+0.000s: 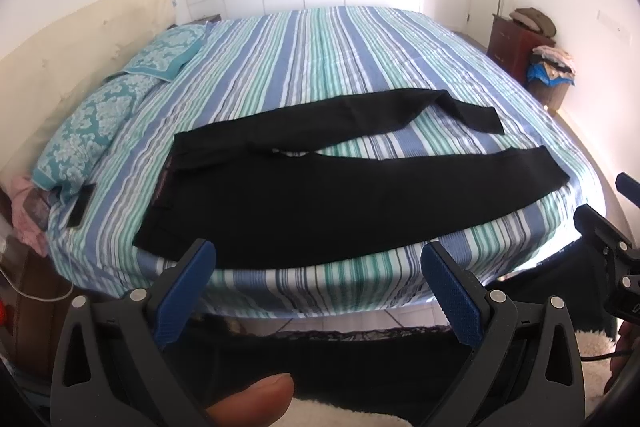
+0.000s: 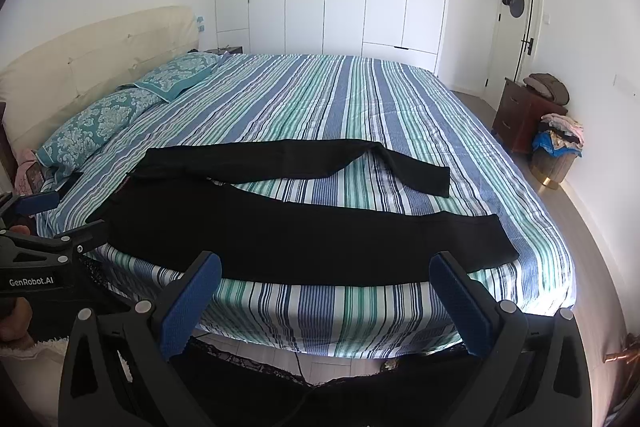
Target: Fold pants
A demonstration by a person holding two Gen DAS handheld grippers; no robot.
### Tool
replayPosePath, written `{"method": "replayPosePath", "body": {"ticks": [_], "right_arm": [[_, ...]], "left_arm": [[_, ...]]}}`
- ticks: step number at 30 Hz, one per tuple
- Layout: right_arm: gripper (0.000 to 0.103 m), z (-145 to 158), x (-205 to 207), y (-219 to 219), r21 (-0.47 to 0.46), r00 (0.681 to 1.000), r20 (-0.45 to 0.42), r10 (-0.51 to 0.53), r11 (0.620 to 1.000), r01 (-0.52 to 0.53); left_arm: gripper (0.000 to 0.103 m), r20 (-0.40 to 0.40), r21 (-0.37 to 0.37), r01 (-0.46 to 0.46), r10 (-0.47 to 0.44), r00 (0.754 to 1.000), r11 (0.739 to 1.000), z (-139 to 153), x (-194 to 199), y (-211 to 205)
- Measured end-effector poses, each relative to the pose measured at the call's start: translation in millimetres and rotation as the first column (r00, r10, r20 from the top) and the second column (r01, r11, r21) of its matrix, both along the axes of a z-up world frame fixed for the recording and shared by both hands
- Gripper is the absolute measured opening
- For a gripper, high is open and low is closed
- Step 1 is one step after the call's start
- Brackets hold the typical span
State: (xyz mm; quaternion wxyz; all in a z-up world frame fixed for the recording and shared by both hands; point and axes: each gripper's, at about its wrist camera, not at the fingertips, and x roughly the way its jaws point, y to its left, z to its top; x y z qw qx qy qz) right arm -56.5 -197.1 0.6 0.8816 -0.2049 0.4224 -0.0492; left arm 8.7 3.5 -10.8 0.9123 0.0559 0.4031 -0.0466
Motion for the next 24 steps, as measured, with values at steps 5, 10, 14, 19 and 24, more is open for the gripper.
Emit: {"method": "replayPosePath", "body": {"ticks": [5,10,14,19,24], "right_arm": [[0.103,-0.1,-0.3,1.1,0.000,1.000,-0.001,0.000,1.000,0.000],[0.103,-0.4,-1.3,1.7,-0.001,1.000,-0.004,0.001,1.000,-0.001],[0.103,-1.1,-1.1,1.7,0.001,1.000,-0.008,-0.002,1.000,0.002],[0.103,-2.7,-0.8,2.7,-0.004,1.000,-0.002,0.002,1.000,-0.002],[0.103,-3.9,0.0,2.8,-0.002,1.000,-0.010,0.001,1.000,-0.001]], "left_arm": [[0.103,-0.011,-0.004,0.004,-0.004,1.000,1.000,-0.8,0.7,-0.9],[0.103,-0.024,-0.020,0.017,-0.017,1.000,1.000,-1.1,1.6,-0.2],[0.103,-0.022,-0.017,0.020,-0.020,1.000,1.000,-0.9,1.1,-1.4],[0.103,-0.018,-0.023,0.023,-0.024,1.000,0.999,-0.6,0.3,-1.3],[0.103,-0.017,-0.020,0.028,-0.028,0.999,0.999,-0.6,-0.4,-2.0]]}}
